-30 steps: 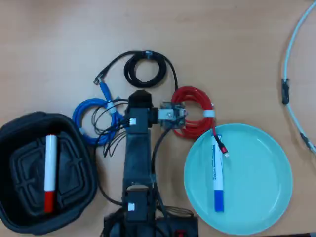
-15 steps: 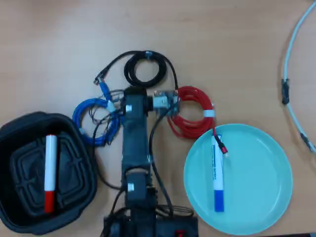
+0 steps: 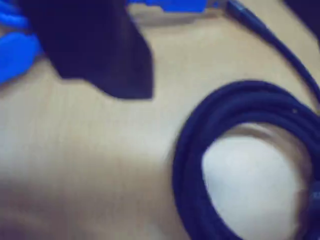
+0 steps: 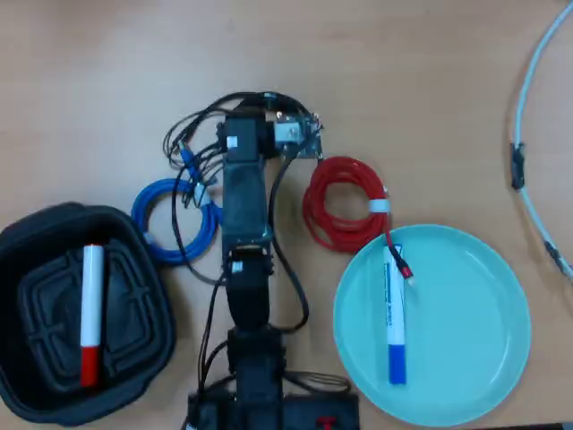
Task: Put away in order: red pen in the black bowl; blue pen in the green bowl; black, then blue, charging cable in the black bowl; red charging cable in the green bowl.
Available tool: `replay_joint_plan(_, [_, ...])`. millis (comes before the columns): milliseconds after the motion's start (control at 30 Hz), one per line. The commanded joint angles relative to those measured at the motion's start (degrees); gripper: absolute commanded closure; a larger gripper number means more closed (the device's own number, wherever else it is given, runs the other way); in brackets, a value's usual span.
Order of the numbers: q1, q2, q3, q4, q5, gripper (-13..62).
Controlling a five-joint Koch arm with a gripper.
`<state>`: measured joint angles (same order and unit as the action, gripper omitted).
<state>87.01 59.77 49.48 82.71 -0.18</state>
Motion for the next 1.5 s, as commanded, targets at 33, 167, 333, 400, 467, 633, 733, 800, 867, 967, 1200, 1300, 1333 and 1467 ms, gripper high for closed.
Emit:
replay_joint_plan(33, [0.1, -4.7, -8.9, 4.8, 3.2, 10.7])
replay_joint_plan(167, [0.2, -9.7, -11.6, 5.4, 6.2, 10.6])
replay_joint_plan(333, [0.3, -12.4, -11.3, 7.9, 10.3, 10.6])
replay_joint_plan(400, [0.3, -13.0, -11.2, 7.9, 10.8, 10.6])
replay_joint_plan(467, [0.3, -14.2, -11.5, 7.9, 10.9, 10.6])
replay_joint_plan(633, [0.4, -15.0, -11.8, 7.5, 10.6, 10.6])
replay_joint_plan(733, [0.4, -15.7, -11.8, 7.5, 10.5, 11.9])
replay_joint_plan(800, [0.4, -16.2, -11.8, 7.5, 10.5, 15.0])
replay_joint_plan(867, [0.3, -16.2, -11.8, 7.5, 10.5, 21.4])
replay_joint_plan(967, [0.3, -16.1, -11.8, 7.4, 10.6, 34.1])
replay_joint_plan(1200, [0.3, -16.1, -11.7, 7.4, 10.8, 56.3])
replay_joint_plan(1300, [0.3, -16.0, -11.8, 7.5, 10.9, 55.8])
replay_joint_plan(1333, [0.2, -16.0, -11.8, 7.5, 10.9, 55.8])
replay_joint_plan(1467, [0.0, -15.6, -12.1, 7.5, 12.1, 55.8])
